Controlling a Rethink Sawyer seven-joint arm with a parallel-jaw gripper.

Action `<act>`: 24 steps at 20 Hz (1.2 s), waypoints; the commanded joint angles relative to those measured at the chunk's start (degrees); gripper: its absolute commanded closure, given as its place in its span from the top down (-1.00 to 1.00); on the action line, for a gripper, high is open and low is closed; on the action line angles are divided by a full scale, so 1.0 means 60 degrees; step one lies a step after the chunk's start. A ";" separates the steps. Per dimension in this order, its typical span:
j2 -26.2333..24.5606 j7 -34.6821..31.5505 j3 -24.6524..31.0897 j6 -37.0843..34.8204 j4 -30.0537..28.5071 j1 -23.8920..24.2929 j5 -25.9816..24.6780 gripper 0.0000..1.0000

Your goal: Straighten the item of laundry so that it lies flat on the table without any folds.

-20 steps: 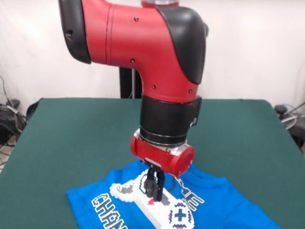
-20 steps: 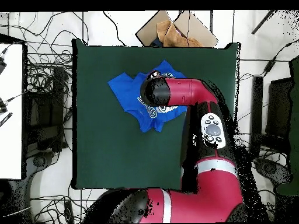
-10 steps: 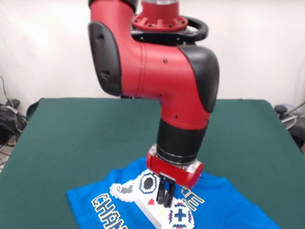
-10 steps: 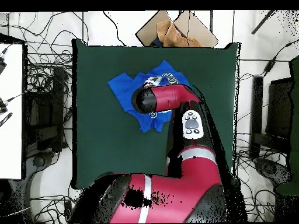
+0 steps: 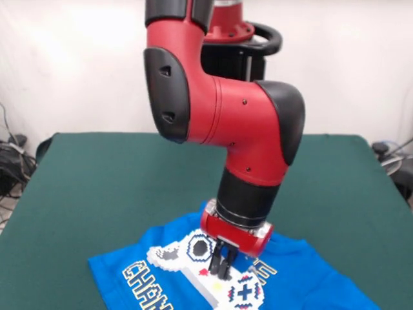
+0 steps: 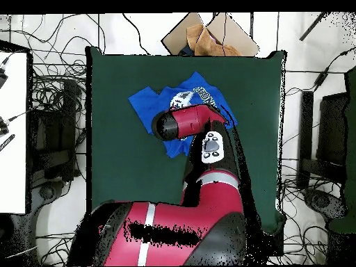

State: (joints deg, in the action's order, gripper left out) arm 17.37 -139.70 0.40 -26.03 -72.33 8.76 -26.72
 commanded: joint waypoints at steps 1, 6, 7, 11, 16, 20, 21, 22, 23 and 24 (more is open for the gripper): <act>-0.0060 0.0016 0.0187 -0.0157 -0.0569 0.0333 0.0036 -1.00; 0.0561 -0.0129 0.0523 -0.0091 -0.0745 0.0489 0.0413 -1.00; 0.0653 -0.0118 0.0573 -0.0227 -0.0701 0.0504 0.0493 -1.00; 0.0997 0.0149 0.0590 -0.0671 -0.0671 0.0592 0.0533 -1.00; 0.1506 0.0306 0.0562 -0.0635 -0.1018 0.0791 0.0463 -1.00; 0.0901 0.0205 0.0355 -0.0433 -0.0666 0.0731 0.0153 -1.00; 0.0794 0.0300 0.0317 -0.0538 -0.0576 0.0723 0.0076 -1.00; 0.0704 0.0476 0.0226 -0.0516 -0.0456 0.0683 -0.0144 -1.00; 0.0653 0.0702 0.0006 -0.0487 -0.0290 0.0522 -0.0517 -1.00; 0.0570 0.1056 0.0204 -0.0579 -0.0327 0.0704 -0.0538 -1.00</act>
State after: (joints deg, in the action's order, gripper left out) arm 24.87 -139.70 0.25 -26.05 -73.34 12.81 -26.18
